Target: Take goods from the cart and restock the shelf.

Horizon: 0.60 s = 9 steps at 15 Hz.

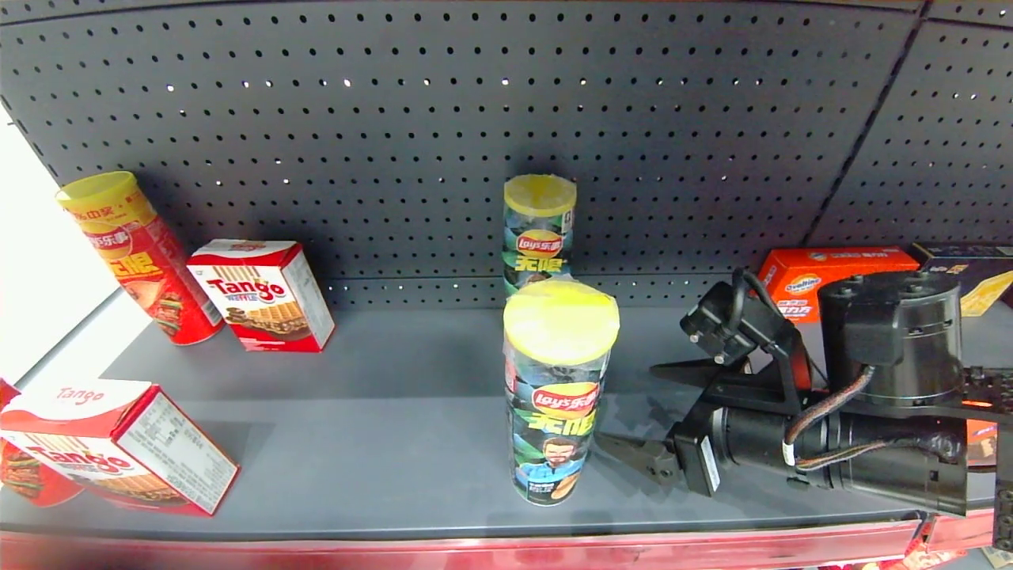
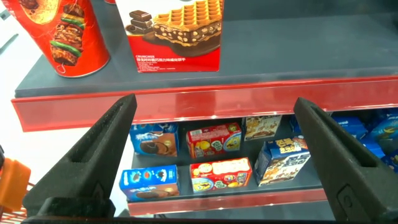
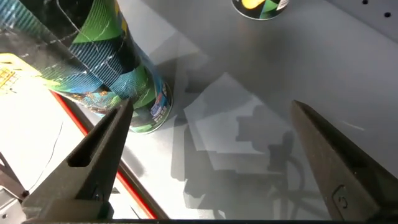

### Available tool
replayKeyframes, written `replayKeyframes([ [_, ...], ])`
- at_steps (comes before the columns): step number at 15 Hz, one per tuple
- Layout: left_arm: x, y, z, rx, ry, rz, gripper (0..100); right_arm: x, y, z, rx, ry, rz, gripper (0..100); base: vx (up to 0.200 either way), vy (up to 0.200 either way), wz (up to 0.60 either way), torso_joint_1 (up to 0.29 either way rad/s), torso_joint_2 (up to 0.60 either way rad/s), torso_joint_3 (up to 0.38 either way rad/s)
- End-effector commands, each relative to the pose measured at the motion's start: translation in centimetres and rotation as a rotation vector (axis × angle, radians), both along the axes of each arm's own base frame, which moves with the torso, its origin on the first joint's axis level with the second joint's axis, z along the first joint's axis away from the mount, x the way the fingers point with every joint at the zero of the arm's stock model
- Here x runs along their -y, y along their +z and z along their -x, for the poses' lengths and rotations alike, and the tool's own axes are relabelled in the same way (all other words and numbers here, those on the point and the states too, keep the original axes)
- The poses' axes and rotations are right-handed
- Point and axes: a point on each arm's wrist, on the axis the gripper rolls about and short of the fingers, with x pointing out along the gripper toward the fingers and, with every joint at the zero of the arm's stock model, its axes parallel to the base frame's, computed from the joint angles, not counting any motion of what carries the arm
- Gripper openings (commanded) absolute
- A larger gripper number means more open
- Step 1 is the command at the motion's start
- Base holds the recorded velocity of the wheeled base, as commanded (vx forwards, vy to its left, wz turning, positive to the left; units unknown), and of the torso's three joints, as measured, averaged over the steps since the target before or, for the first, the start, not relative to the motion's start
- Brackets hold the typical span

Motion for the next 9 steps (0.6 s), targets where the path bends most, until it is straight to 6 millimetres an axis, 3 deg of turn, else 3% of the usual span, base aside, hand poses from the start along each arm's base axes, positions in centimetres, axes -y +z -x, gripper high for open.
replayKeyframes([
  [1,0.0,0.0,-0.01,-0.001,0.001,0.0,100,0.13,0.01,0.0,0.001,-0.004,-0.001,100,0.0,0.0,0.0,0.0,0.0,0.0],
  [9,0.0,0.0,-0.01,-0.001,0.001,0.0,100,-0.3,-0.06,-0.31,0.0,0.002,0.002,100,0.0,0.0,0.0,0.0,0.0,0.0],
])
